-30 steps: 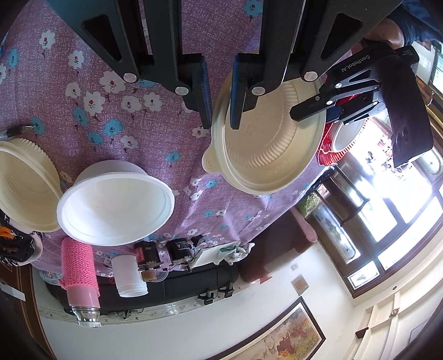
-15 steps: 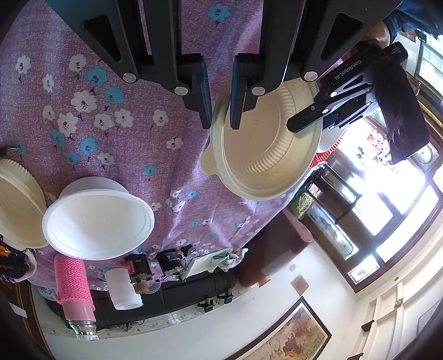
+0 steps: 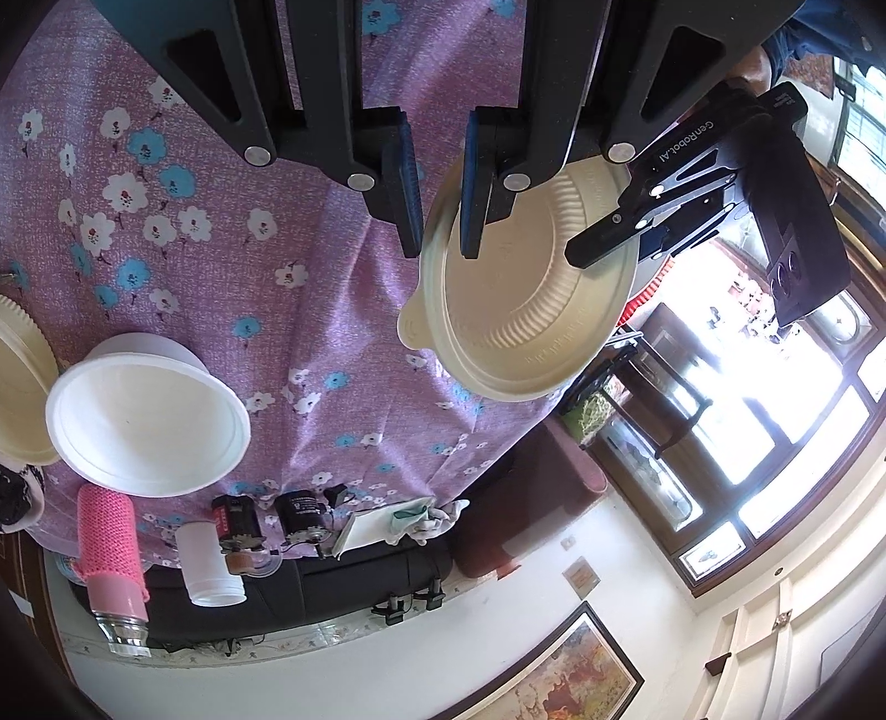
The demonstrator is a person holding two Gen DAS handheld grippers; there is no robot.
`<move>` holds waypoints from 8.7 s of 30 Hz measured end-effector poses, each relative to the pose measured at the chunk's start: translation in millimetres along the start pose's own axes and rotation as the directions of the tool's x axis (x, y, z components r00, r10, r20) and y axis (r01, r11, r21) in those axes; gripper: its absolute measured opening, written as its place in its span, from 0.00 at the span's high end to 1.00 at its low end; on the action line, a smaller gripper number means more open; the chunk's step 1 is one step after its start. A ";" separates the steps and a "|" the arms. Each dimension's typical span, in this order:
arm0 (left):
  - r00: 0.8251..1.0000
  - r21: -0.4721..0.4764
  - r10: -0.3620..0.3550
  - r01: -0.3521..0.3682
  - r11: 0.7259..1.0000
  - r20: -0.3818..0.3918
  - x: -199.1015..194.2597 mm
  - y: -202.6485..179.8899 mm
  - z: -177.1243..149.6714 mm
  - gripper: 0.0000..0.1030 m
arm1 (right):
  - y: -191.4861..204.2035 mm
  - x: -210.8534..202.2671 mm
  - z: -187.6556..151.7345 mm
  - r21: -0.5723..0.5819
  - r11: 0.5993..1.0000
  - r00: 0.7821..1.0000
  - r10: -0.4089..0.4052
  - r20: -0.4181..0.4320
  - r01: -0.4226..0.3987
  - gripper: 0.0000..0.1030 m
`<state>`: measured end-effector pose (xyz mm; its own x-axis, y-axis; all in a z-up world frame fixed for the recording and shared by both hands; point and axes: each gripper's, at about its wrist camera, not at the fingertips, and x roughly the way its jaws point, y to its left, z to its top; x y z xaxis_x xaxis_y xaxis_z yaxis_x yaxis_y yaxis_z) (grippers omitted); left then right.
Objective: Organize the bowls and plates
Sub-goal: 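Lift the beige plate with the left tool and carry it toward the red stack, then lower the beige plate onto the white bowl and open the left tool, then move the right tool toward the white plastic bowl, then grasp the rim of the white plastic bowl with the right tool and lift, then carry the white plastic bowl with the right tool toward the red plate stack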
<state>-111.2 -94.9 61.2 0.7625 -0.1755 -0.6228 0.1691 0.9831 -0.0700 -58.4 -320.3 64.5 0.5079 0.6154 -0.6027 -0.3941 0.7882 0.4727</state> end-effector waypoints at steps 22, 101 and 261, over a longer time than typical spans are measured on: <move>0.996 -0.119 0.061 -0.054 0.991 0.057 -44.7 68.1 -2.3 0.67 | 64.7 31.7 13.9 -0.076 0.993 0.995 0.092 -0.043 -0.095 0.84; 0.973 -0.240 0.225 -0.208 0.948 0.044 -61.9 136.2 -12.2 0.55 | 64.0 68.2 11.2 0.055 0.992 0.988 0.116 -0.100 -0.111 0.69; 0.999 0.020 -0.036 0.036 0.999 0.001 15.4 -34.8 19.5 0.70 | -22.2 -34.7 -4.0 0.132 0.991 0.990 -0.056 0.129 0.038 0.88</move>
<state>-93.2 -132.9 69.3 0.7565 -0.2105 -0.6191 0.2089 0.9750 -0.0763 -70.4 -359.2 72.3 0.6237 0.5652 -0.5400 -0.2702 0.8041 0.5296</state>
